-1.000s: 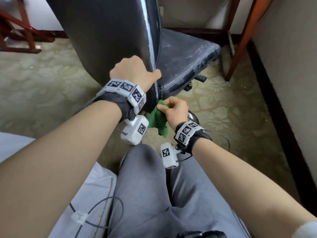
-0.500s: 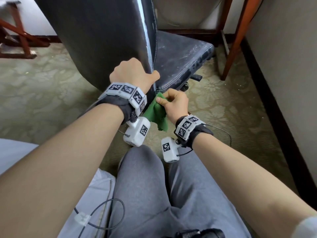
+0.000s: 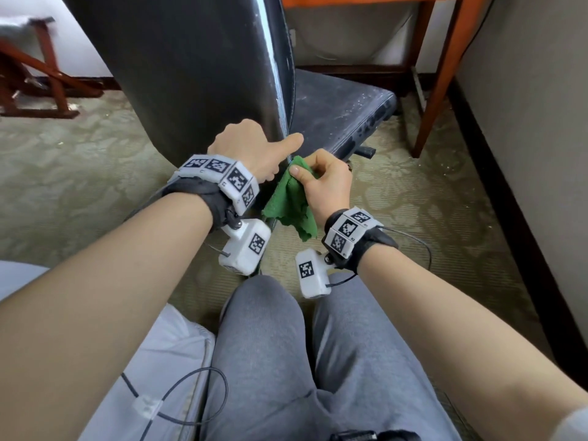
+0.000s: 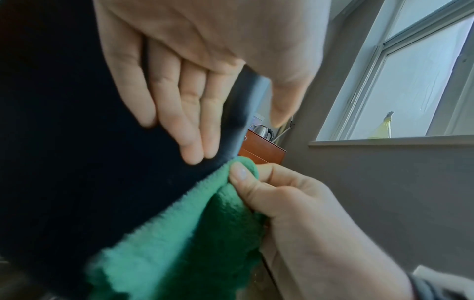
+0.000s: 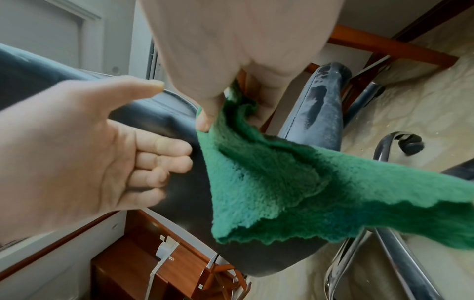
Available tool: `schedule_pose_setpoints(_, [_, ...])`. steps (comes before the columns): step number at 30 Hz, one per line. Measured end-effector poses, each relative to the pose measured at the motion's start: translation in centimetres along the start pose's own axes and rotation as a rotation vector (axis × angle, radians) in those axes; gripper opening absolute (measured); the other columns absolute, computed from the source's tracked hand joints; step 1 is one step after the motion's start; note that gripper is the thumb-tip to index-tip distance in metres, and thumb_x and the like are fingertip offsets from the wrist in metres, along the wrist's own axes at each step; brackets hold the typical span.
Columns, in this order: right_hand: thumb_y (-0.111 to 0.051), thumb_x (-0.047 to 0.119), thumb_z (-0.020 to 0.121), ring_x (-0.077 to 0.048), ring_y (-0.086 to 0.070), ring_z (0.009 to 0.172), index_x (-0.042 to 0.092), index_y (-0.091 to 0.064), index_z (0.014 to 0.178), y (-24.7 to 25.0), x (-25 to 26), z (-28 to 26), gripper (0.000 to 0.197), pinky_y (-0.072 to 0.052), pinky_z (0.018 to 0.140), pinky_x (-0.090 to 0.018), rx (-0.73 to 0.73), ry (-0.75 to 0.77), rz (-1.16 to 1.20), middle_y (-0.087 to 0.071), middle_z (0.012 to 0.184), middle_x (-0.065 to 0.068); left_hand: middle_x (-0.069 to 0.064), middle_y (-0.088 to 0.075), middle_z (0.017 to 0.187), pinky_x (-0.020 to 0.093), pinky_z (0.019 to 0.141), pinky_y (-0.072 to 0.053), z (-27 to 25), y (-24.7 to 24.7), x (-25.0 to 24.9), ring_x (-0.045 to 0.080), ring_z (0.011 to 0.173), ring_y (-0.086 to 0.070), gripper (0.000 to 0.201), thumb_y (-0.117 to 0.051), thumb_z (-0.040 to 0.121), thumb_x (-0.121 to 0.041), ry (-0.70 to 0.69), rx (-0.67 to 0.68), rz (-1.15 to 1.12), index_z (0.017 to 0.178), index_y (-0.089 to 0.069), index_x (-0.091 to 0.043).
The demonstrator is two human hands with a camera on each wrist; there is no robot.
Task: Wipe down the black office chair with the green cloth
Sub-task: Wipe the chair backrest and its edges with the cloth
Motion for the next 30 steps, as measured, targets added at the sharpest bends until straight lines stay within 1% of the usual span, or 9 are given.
schedule_pose_setpoints(3, [-0.078, 0.023, 0.079, -0.016, -0.062, 0.07, 0.019, -0.064, 0.073, 0.3, 0.2, 0.0, 0.015, -0.055, 0.074, -0.043, 0.009, -0.006, -0.006, -0.066, 0.069, 0.005, -0.003, -0.069, 0.062, 0.038, 0.074, -0.056, -0.2, 1.9, -0.3, 0.016, 0.063, -0.066, 0.068, -0.043, 0.083, -0.076, -0.2, -0.051, 0.093, 0.064, -0.074, -0.019])
schedule_pose_setpoints(5, [-0.077, 0.024, 0.079, -0.015, -0.065, 0.074, 0.021, -0.067, 0.076, 0.5, 0.4, 0.0, 0.011, -0.055, 0.077, -0.043, 0.016, -0.003, -0.017, -0.068, 0.072, 0.007, -0.004, -0.066, 0.063, 0.038, 0.075, -0.054, -0.2, 3.4, -0.7, 0.018, 0.067, -0.063, 0.064, -0.043, 0.087, -0.074, -0.297, -0.181, 0.135, 0.068, -0.073, -0.021])
schedule_pose_setpoints(8, [-0.076, 0.024, 0.08, -0.016, -0.065, 0.075, 0.021, -0.067, 0.075, 0.5, 0.9, 0.0, 0.011, -0.055, 0.077, -0.043, 0.003, -0.006, -0.026, -0.068, 0.072, 0.006, -0.007, -0.065, 0.072, 0.039, 0.074, -0.052, -0.9, 4.9, -0.6, 0.019, 0.076, -0.062, 0.05, -0.045, 0.093, -0.065, -0.38, -0.455, 0.015, 0.077, -0.069, -0.024])
schedule_pose_setpoints(11, [-0.076, 0.023, 0.081, -0.015, -0.064, 0.074, 0.021, -0.066, 0.074, 0.7, 1.3, 0.0, 0.013, -0.055, 0.077, -0.041, -0.004, 0.005, -0.045, -0.068, 0.072, 0.006, 0.005, -0.061, 0.106, 0.039, 0.082, -0.048, -1.6, 6.0, -0.3, 0.021, 0.1, -0.056, 0.03, -0.061, 0.093, -0.043, -0.509, -0.787, -0.186, 0.102, -0.065, -0.015])
schedule_pose_setpoints(13, [-0.076, 0.023, 0.082, -0.013, -0.064, 0.075, 0.022, -0.067, 0.075, 0.8, 1.4, 0.0, 0.012, -0.055, 0.077, -0.039, 0.004, 0.011, -0.067, -0.068, 0.072, 0.007, 0.017, -0.05, 0.132, 0.046, 0.096, -0.044, -1.4, 6.6, -0.4, 0.027, 0.123, -0.05, 0.045, -0.065, 0.091, -0.037, -0.506, -0.933, -0.248, 0.124, -0.058, -0.007])
schedule_pose_setpoints(16, [-0.076, 0.021, 0.082, -0.013, -0.065, 0.076, 0.023, -0.067, 0.075, 0.8, 1.4, 0.1, 0.011, -0.056, 0.078, -0.04, 0.008, 0.005, -0.07, -0.069, 0.074, 0.007, 0.027, -0.025, 0.155, 0.059, 0.11, -0.03, -0.6, 6.1, -1.6, 0.035, 0.146, -0.027, 0.068, -0.056, 0.098, -0.04, -0.481, -0.875, -0.194, 0.148, -0.034, 0.001])
schedule_pose_setpoints(19, [-0.075, 0.02, 0.082, -0.01, -0.064, 0.075, 0.022, -0.067, 0.075, 1.2, 2.6, 0.8, 0.012, -0.055, 0.078, -0.037, 0.03, 0.055, -0.11, -0.068, 0.074, 0.008, 0.032, -0.014, 0.158, 0.06, 0.115, -0.024, -0.3, 4.7, -1.9, 0.043, 0.149, -0.015, 0.073, -0.047, 0.101, -0.041, -0.498, -0.785, -0.178, 0.152, -0.022, 0.005])
schedule_pose_setpoints(25, [-0.074, 0.019, 0.083, -0.001, -0.058, 0.069, 0.017, -0.061, 0.074, 1.7, 6.1, 2.0, 0.016, -0.043, 0.067, -0.012, 0.003, 0.264, -0.143, -0.065, 0.072, 0.01, 0.029, -0.021, 0.158, 0.058, 0.109, -0.032, 0.6, 4.5, -1.4, 0.042, 0.146, -0.025, 0.074, -0.043, 0.1, -0.049, -0.447, -0.8, -0.025, 0.152, -0.025, 0.001])
schedule_pose_setpoints(30, [-0.072, 0.02, 0.086, 0.0, -0.05, 0.06, 0.014, -0.05, 0.074, 0.9, 3.0, 0.5, 0.025, -0.036, 0.059, -0.011, 0.036, 0.201, -0.188, -0.054, 0.063, 0.013, 0.026, -0.024, 0.158, 0.055, 0.107, -0.035, 0.9, 4.4, -0.9, 0.039, 0.144, -0.03, 0.075, -0.039, 0.101, -0.054, -0.447, -0.803, -0.001, 0.153, -0.026, -0.002])
Point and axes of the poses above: each hand's wrist, its own z-axis towards the middle knuckle, its own y-axis out of the back of the hand, x = y × z, the point moved 5 cm from there along z, towards the middle knuckle
